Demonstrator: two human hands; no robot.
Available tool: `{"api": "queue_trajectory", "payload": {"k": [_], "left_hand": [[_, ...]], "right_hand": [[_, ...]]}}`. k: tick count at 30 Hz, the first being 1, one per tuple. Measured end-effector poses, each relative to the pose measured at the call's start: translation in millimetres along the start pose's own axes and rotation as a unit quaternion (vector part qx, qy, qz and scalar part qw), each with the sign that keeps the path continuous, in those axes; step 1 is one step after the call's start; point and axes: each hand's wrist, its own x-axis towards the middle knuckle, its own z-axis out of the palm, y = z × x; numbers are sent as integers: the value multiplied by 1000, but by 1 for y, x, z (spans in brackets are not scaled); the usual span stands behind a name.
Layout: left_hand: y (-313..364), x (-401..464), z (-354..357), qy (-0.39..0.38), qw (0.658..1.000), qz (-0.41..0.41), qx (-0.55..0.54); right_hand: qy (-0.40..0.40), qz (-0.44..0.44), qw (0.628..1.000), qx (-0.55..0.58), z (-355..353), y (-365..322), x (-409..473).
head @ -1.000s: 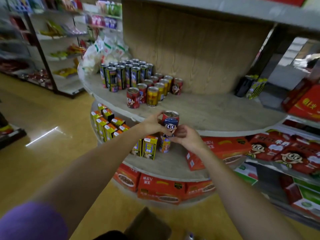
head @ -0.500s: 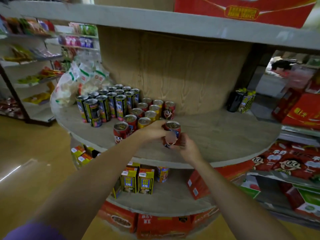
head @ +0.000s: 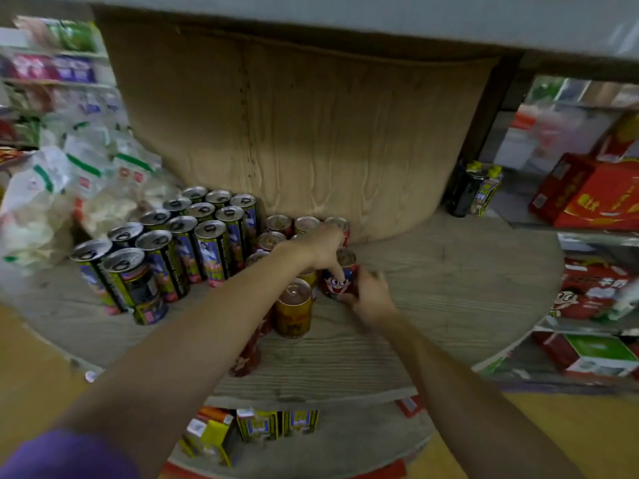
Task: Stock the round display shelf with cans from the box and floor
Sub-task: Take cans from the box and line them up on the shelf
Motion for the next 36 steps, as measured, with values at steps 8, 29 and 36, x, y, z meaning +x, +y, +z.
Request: {"api": "queue_trajectory", "payload": {"k": [8,29,36], "left_hand": [[-32,21,-7,77,994,49,-53],[-31,-121,-38,121,969,-143,-163],[-31,-209,-27,122,950,-215,-188]], "right_hand": [[-5,27,996,-90,1,-9,47],[62,-250,959,123,-51,-97,-53],[-54,-293,955,-10,-18,-135,-100]]}}
